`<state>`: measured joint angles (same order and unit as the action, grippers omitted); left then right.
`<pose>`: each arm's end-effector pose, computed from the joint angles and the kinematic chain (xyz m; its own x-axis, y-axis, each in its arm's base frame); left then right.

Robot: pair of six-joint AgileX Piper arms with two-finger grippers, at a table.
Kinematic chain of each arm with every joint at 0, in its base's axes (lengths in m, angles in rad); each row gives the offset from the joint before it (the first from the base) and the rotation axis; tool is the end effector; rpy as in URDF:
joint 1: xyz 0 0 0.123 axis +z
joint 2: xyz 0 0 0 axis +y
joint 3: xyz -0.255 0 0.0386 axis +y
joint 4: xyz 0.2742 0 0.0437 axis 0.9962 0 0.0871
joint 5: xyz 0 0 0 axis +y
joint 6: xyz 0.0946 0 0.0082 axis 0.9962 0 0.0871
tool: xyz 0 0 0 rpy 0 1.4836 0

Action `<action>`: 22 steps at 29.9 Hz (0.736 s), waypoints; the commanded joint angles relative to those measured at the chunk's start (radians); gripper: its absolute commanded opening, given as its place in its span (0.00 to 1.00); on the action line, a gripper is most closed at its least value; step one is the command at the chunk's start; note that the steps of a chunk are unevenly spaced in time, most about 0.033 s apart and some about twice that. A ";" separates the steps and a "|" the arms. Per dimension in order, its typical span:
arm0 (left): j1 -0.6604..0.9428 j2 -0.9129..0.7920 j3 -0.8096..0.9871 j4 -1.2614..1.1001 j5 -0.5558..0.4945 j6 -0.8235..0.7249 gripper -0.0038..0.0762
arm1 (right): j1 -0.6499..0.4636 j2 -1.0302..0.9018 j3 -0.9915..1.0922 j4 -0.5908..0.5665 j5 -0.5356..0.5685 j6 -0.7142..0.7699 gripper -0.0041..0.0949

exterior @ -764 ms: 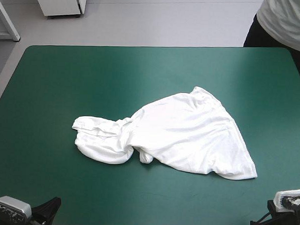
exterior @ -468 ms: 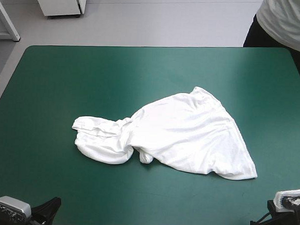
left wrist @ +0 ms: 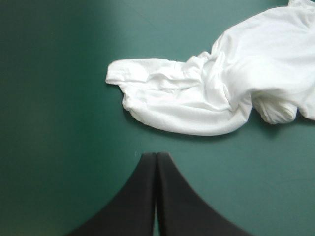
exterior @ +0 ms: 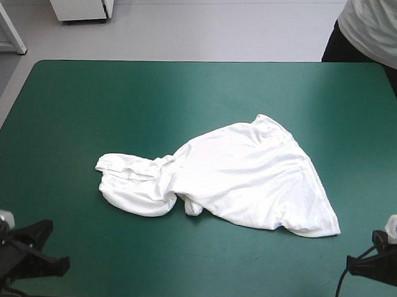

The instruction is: Fold the cloth

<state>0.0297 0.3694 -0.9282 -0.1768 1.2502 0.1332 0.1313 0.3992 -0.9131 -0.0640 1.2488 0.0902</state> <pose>0.0632 -0.0140 0.3806 -0.5540 0.0594 -0.8304 0.1515 0.9880 -0.0304 0.0731 0.0038 0.3733 -0.6020 -0.0092 -0.7984 -0.0407 0.9990 0.0193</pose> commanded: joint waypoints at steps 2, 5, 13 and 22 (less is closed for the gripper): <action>-0.008 0.234 -0.178 0.000 0.027 0.012 0.04 | 0.000 0.177 -0.166 -0.028 -0.001 -0.008 0.03; -0.008 0.378 -0.286 0.012 0.027 0.019 0.07 | 0.000 0.278 -0.240 -0.019 -0.008 -0.008 0.03; -0.008 0.738 -0.486 0.023 0.038 -0.010 0.59 | 0.000 0.442 -0.297 -0.004 -0.105 -0.008 0.03; -0.008 1.069 -0.606 0.098 0.038 -0.035 0.68 | 0.000 0.539 -0.297 -0.006 -0.148 -0.022 0.03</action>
<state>0.0297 1.3832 -1.4918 -0.1087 1.2483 0.1248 0.1313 0.9226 -1.1794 -0.0627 1.1653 0.0777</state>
